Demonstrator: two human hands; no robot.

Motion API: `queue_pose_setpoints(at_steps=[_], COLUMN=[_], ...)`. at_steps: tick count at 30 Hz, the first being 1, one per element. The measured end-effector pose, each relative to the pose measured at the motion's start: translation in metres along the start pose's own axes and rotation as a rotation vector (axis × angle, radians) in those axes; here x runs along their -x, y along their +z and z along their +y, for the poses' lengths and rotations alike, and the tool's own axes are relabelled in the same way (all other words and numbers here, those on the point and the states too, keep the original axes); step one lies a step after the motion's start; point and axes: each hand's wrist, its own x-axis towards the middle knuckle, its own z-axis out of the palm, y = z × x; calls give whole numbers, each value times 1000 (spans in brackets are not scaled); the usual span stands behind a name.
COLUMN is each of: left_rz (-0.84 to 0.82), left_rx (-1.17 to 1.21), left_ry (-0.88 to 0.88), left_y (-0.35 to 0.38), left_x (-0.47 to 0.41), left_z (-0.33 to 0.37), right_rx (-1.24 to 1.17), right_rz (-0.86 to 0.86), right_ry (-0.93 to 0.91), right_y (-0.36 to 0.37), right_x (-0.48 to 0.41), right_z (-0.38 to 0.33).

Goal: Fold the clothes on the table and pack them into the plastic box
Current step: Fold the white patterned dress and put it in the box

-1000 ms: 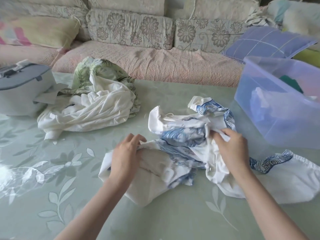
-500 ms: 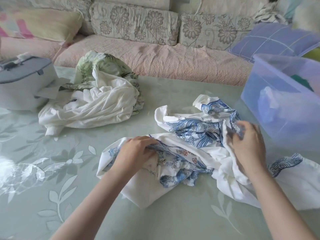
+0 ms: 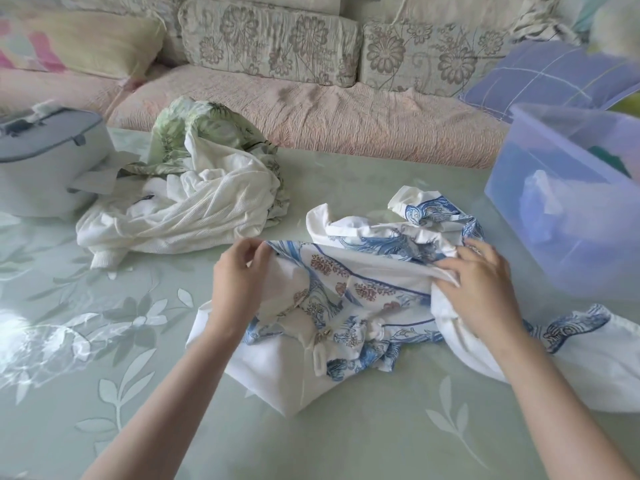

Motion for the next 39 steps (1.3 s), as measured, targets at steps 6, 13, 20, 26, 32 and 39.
queue_pose_setpoints(at_steps=[6, 13, 20, 26, 32, 39], left_rz=[-52, -235, -791, -564, -361, -384], left_rx=[-81, -264, -573, -585, -714, -1144], left_ry=[175, 666, 849, 855, 519, 68], left_y=[-9, 3, 37, 37, 0, -27], left_x=[0, 36, 84, 66, 23, 9], left_z=[-4, 21, -13, -16, -23, -29], right_rx=[16, -204, -61, 38, 441, 813], right_rz=[108, -39, -749, -544, -455, -729], right_ry=[77, -79, -548, -379, -322, -228], right_y=[-8, -8, 30, 38, 17, -1], right_x=[-44, -84, -59, -74, -77, -58], right_z=[-10, -49, -108, -88, -66, -50])
